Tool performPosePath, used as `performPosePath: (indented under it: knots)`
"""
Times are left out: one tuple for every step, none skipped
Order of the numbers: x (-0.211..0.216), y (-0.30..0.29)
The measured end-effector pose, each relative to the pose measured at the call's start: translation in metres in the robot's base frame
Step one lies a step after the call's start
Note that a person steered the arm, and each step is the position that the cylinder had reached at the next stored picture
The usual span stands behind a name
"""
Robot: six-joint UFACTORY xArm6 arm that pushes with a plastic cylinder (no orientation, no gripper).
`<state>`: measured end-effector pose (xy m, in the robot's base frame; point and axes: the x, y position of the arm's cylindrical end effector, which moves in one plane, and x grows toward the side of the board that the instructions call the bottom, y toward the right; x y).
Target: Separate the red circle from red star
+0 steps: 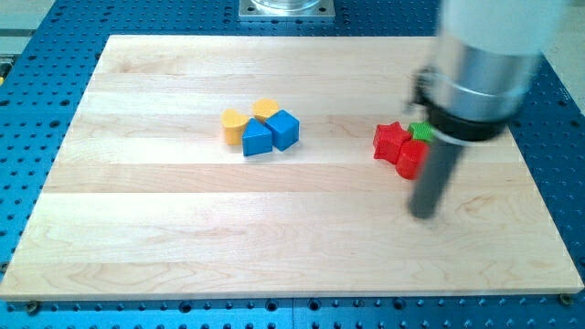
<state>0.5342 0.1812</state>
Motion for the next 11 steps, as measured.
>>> performPosePath:
  knots:
    - [-0.026,0.031]
    - [-0.029,0.012]
    - [-0.047,0.008]
    - [-0.061,-0.017]
    - [-0.061,-0.069]
    - [-0.068,-0.097]
    - [-0.087,-0.098]
    - [-0.100,-0.124]
    - [-0.114,-0.138]
    - [-0.151,-0.149]
    - [-0.164,-0.112]
